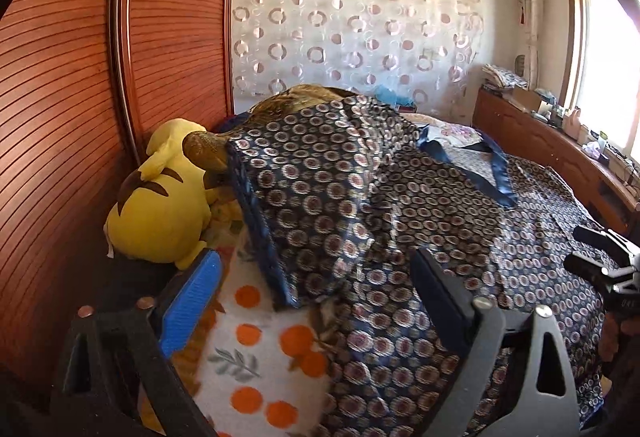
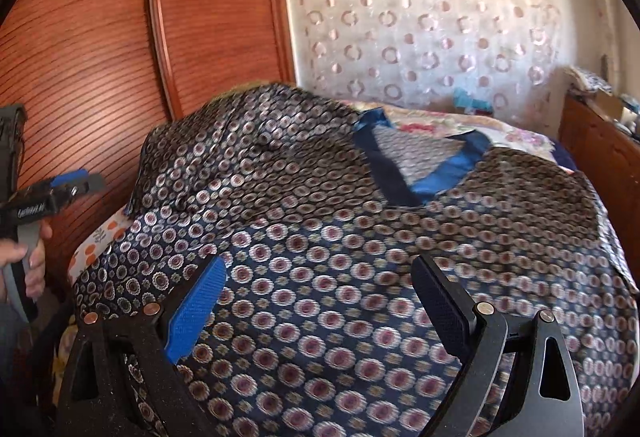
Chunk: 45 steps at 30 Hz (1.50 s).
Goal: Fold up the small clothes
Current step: 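Grasp the shirt side edge with the left gripper and lift it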
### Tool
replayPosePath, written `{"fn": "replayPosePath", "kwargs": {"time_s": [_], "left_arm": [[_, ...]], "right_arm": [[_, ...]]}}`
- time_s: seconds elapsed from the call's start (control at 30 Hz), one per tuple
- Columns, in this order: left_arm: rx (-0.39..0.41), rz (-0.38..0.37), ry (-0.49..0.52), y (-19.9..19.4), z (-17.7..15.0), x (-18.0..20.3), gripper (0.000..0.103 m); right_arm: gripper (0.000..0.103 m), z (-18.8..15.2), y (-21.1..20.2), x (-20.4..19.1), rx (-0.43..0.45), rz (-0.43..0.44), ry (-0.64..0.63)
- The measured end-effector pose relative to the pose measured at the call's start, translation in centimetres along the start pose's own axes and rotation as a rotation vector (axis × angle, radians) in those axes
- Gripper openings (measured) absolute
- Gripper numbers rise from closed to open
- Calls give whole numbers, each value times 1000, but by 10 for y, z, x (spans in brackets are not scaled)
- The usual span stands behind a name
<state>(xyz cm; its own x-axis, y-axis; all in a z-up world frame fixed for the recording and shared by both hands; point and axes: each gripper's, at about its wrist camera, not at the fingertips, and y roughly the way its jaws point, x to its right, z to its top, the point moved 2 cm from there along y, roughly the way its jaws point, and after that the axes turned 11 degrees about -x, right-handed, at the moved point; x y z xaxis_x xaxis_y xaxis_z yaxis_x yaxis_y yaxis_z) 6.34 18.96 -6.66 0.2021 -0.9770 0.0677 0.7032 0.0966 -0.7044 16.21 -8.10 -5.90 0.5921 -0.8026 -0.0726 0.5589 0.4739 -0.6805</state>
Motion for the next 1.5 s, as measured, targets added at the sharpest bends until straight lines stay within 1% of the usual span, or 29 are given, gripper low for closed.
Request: {"fn": "replayPosePath", "kwargs": {"time_s": [0.03, 0.1, 0.23, 0.3, 0.37, 0.5, 0.57, 0.63, 0.73, 0.8, 0.87, 0.93, 0.97, 1.0, 1.07, 1.2, 1.27, 1.3, 1.4, 1.5], "left_arm": [[-14, -6, -7, 6, 2, -4, 86], [-42, -19, -29, 18, 6, -13, 82], [-92, -17, -47, 40, 13, -22, 73], [-128, -31, -57, 53, 15, -25, 72], [-191, -45, -62, 70, 16, -26, 72], [-233, -84, -100, 83, 15, -30, 70], [-237, -102, -116, 85, 16, -32, 63], [-245, -119, -135, 85, 15, -33, 59], [-251, -136, -147, 85, 16, -35, 58], [-250, -150, -147, 85, 17, -34, 51], [-234, -150, -144, 80, 19, -32, 38], [-216, -152, -133, 73, 22, -30, 31], [-199, -154, -119, 67, 23, -27, 17], [-180, -156, -108, 61, 25, -24, 10], [-153, -174, -89, 51, 30, -18, 5], [-118, -222, -20, 31, 45, 6, 4], [-106, -240, 27, 22, 50, 23, 4], [-102, -260, 57, 18, 52, 36, 4], [-112, -309, 117, 14, 53, 66, 4], [-133, -331, 163, 15, 51, 91, 4]], "right_arm": [[94, 0, 2, -1, -6, 5, -8], [94, 4, 9, -6, -26, 16, -23], [94, 9, 23, -13, -53, 34, -39], [94, 8, 26, -13, -67, 24, -40], [94, 8, 29, -11, -76, 9, -35], [94, 8, 25, -14, -66, 1, -47], [94, 8, 26, -15, -63, 3, -46], [94, 8, 27, -14, -62, 9, -37], [94, 9, 31, -15, -62, 13, -25], [94, 8, 32, -15, -60, 16, -24], [94, 10, 33, -15, -59, 15, -23], [94, 9, 32, -14, -57, 16, -19], [94, 8, 31, -14, -57, 18, -17], [94, 8, 31, -14, -56, 19, -14], [94, 8, 31, -13, -55, 21, -8], [94, 7, 31, -13, -54, 22, -2], [94, 7, 30, -12, -52, 23, 5], [94, 7, 30, -11, -51, 23, 10], [94, 7, 29, -5, -44, 26, 27], [94, 7, 26, -1, -37, 28, 43]]}}
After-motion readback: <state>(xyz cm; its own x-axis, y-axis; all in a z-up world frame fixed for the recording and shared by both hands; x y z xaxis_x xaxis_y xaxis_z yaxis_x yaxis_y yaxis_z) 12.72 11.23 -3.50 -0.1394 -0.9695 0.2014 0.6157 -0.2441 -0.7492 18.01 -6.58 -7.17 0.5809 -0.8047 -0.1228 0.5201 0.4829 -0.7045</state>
